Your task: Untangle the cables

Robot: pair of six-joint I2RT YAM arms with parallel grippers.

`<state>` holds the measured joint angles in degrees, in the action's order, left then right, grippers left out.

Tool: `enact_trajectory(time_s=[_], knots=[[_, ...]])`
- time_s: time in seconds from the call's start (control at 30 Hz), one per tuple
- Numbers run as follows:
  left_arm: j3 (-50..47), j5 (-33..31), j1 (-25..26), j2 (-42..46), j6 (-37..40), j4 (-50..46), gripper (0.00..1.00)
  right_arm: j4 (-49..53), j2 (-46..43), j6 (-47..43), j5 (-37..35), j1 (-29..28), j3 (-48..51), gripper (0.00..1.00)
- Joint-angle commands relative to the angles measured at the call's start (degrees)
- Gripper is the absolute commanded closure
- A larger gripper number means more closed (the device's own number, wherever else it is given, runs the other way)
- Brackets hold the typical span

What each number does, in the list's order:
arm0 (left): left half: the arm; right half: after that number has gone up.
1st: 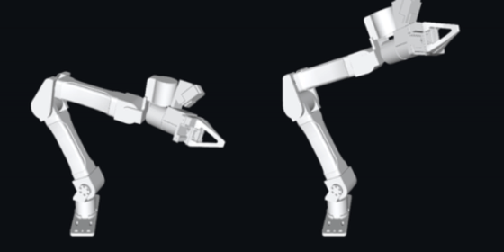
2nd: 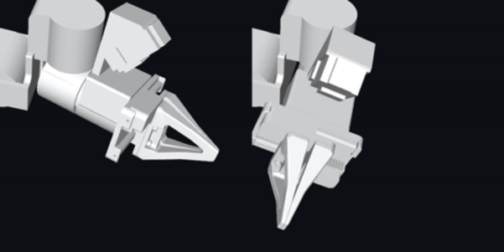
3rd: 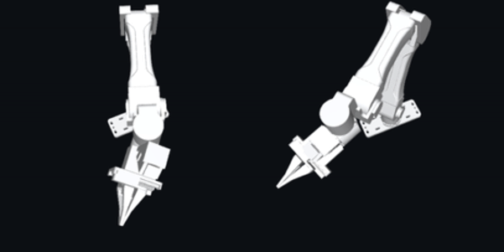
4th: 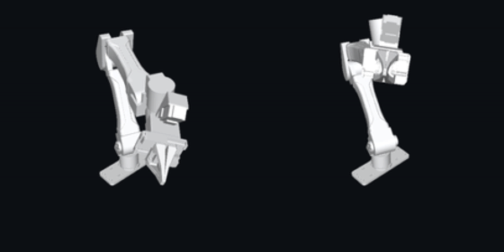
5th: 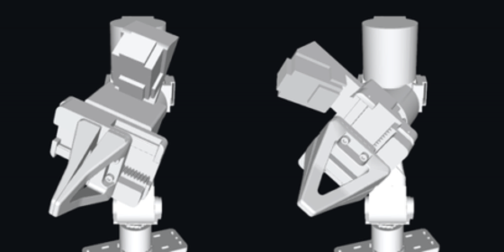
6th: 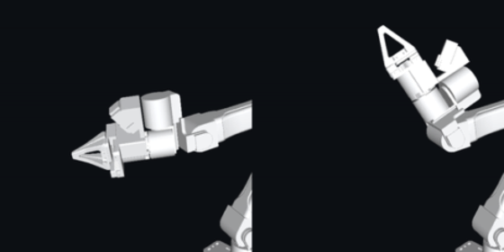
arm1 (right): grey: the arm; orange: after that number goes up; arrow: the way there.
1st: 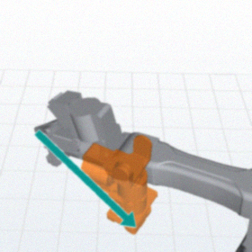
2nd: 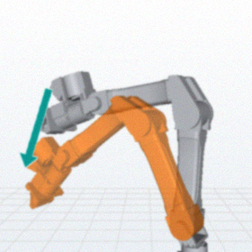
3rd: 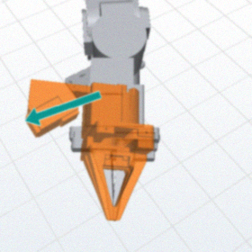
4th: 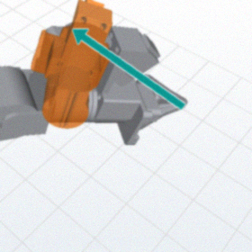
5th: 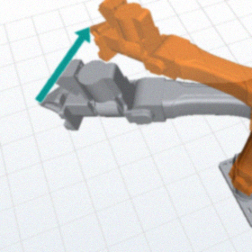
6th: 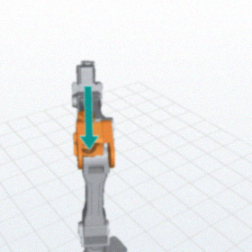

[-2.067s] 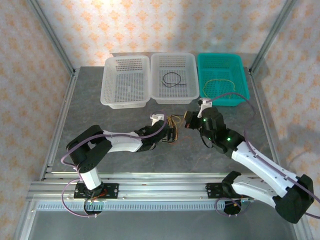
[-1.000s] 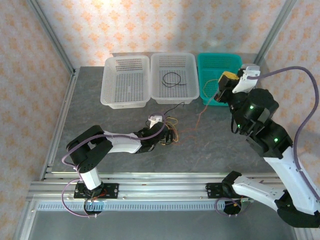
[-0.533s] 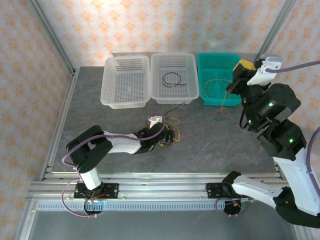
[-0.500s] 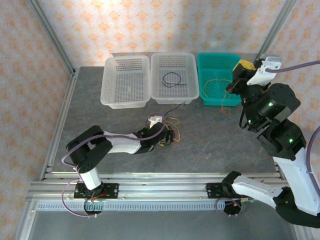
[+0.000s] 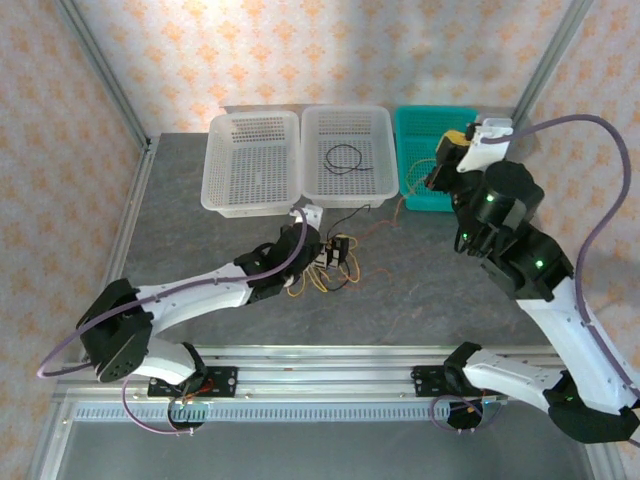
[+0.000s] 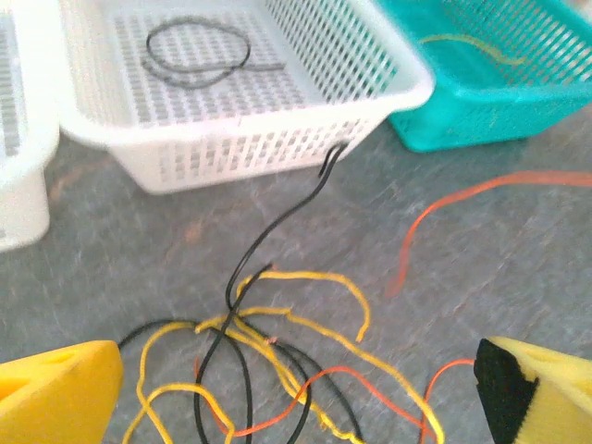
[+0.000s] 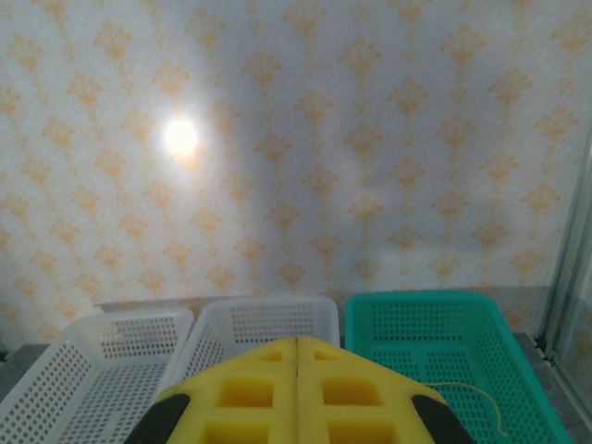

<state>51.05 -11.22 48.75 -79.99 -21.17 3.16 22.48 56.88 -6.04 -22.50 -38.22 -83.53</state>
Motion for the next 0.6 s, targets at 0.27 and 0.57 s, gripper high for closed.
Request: enact_trajectory(time_s=[0.27,0.57], knots=[[9.24,13.89,-7.81,7.75,8.00,-6.89,0.01,-5.57,2.37,7.41,14.70,3.07,3.08,1.00],[19.95,24.32,-9.86,8.66,16.45,-12.10,0.01,-6.46,5.79,9.28,28.28,4.99,0.54,1.00]])
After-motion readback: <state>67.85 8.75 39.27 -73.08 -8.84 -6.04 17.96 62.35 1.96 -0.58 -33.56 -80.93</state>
